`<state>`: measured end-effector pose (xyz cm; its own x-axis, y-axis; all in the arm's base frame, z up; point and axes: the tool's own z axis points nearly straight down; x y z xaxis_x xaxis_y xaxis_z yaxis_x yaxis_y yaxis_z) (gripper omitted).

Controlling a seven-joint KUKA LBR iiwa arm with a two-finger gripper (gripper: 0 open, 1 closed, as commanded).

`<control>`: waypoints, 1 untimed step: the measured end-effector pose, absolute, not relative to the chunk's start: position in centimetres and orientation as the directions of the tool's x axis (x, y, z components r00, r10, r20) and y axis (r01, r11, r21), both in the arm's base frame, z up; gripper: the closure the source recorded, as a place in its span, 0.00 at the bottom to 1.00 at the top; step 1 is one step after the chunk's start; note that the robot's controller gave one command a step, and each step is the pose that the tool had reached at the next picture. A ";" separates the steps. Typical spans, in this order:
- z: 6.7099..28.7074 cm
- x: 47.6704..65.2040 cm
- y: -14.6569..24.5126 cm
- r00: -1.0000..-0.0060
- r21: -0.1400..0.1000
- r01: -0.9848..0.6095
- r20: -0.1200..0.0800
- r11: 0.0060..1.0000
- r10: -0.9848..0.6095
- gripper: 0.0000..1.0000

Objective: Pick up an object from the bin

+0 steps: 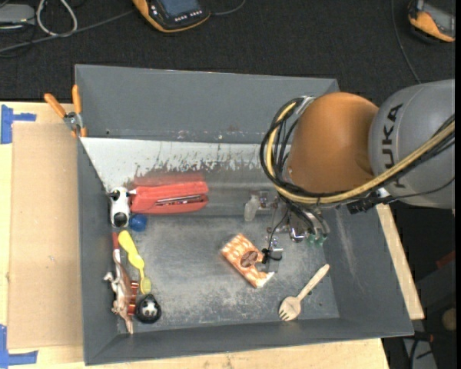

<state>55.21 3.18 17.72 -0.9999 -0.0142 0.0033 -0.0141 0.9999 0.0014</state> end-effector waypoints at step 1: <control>9.8 57.4 -4.5 -0.985 0.001 -0.173 -0.002 0.985 -0.173 0.00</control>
Offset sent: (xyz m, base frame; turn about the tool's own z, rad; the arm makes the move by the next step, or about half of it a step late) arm -0.0037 -0.0654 -0.1072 0.3799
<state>57.37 -4.48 9.78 -0.9848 -0.1734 -0.0021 -0.1734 0.9848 0.0010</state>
